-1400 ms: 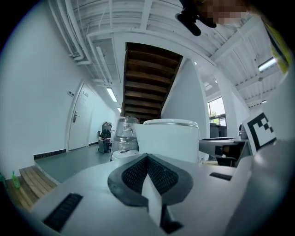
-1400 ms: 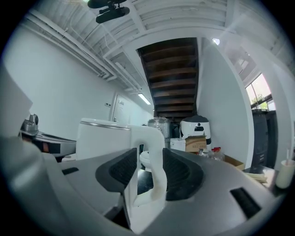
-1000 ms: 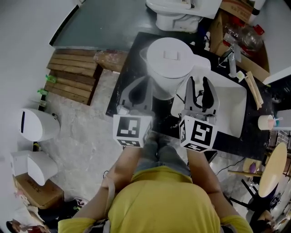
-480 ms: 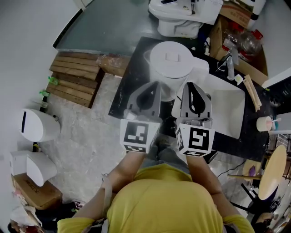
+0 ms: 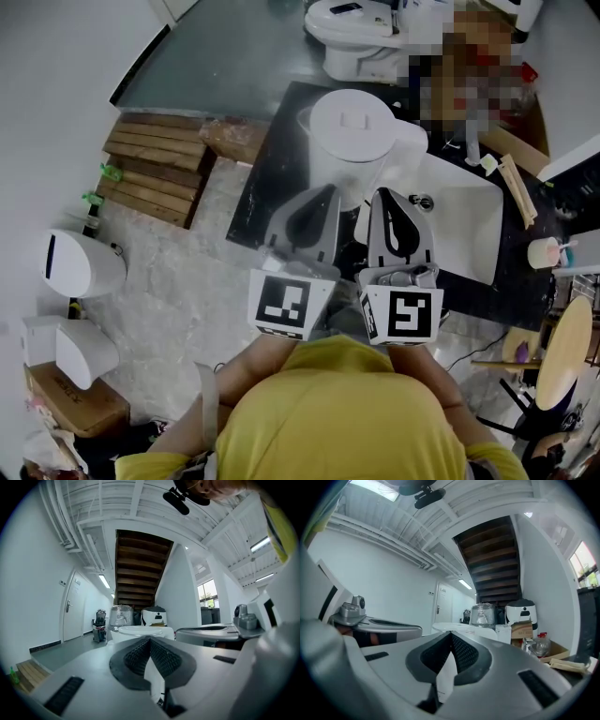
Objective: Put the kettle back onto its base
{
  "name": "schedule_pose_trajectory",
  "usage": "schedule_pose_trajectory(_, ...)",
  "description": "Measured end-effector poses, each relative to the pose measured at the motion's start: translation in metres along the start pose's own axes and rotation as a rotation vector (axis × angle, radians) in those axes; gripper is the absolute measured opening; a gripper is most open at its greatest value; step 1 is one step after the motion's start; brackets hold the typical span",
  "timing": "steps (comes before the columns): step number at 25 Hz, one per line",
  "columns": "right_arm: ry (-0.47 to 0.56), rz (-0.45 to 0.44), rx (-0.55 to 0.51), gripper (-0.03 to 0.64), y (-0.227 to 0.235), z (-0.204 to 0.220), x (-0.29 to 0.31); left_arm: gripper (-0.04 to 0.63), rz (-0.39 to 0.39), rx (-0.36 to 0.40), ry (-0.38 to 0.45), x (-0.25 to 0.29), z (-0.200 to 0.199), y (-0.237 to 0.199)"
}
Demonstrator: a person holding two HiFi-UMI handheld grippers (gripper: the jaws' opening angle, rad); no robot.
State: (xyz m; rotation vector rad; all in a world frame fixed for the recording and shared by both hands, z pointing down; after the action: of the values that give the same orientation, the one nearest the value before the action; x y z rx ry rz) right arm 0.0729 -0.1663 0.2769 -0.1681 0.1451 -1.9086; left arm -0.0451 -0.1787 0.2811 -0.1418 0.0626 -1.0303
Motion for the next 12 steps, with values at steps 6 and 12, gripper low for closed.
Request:
schedule_pose_trajectory(6, -0.002, -0.008, -0.006, 0.017, -0.014, -0.004, -0.014, 0.003, 0.046, 0.003, 0.051, -0.014, -0.008, 0.012)
schedule_pose_trajectory(12, -0.007, 0.010, -0.008, 0.015, -0.024, 0.003, -0.023, 0.003, 0.087, 0.022, 0.047, -0.025, 0.000, 0.017)
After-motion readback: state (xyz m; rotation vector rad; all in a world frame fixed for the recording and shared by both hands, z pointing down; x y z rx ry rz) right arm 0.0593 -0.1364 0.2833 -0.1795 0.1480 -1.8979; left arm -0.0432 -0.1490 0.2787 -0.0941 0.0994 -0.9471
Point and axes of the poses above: the fingertips, and each gripper's own axes: x forward along the fingers, y to its right, z out of its underside, the point moved 7 cm from there along -x, backward along the fingers, and after that the axes turned 5 degrees about -x, right-handed, at the moved point
